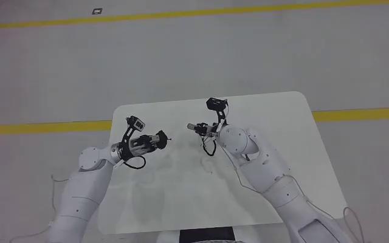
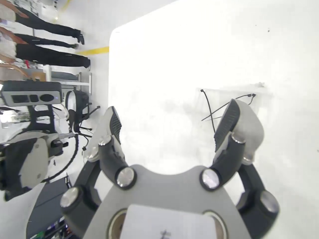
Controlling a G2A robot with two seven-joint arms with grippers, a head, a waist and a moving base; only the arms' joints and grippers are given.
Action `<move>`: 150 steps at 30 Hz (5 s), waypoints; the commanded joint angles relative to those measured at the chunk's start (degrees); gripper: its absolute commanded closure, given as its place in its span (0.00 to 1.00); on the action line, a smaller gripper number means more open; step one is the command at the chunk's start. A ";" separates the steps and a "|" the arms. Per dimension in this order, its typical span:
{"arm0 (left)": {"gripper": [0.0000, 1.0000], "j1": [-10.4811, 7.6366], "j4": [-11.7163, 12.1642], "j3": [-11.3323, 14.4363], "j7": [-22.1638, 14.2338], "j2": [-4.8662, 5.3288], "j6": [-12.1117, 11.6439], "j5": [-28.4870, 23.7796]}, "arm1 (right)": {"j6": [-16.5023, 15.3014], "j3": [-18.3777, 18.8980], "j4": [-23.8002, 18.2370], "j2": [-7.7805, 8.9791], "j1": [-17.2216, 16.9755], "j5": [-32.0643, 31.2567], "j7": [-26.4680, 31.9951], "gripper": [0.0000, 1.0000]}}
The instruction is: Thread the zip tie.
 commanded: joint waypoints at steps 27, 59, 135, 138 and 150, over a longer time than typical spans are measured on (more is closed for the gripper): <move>1.00 0.00 0.00 0.00 0.00 0.00 0.00 0.00 | 0.00 2.67 1.87 -4.91 -0.71 -15.11 10.92 0.00; 1.00 0.00 0.00 0.00 0.00 0.00 0.00 0.00 | 0.00 7.79 11.77 -12.25 0.50 -34.06 15.65 0.57; 1.00 0.00 0.00 0.00 0.00 0.00 0.00 0.00 | 0.00 13.15 25.83 -19.36 6.03 -48.28 17.76 0.82; 1.00 0.00 0.00 0.00 0.00 0.00 0.00 0.00 | 0.00 13.04 26.35 -19.35 6.36 -48.28 17.63 0.88; 1.00 0.00 0.00 0.00 0.00 0.00 0.00 0.00 | 0.00 12.53 24.90 -18.95 5.88 -48.28 17.70 1.00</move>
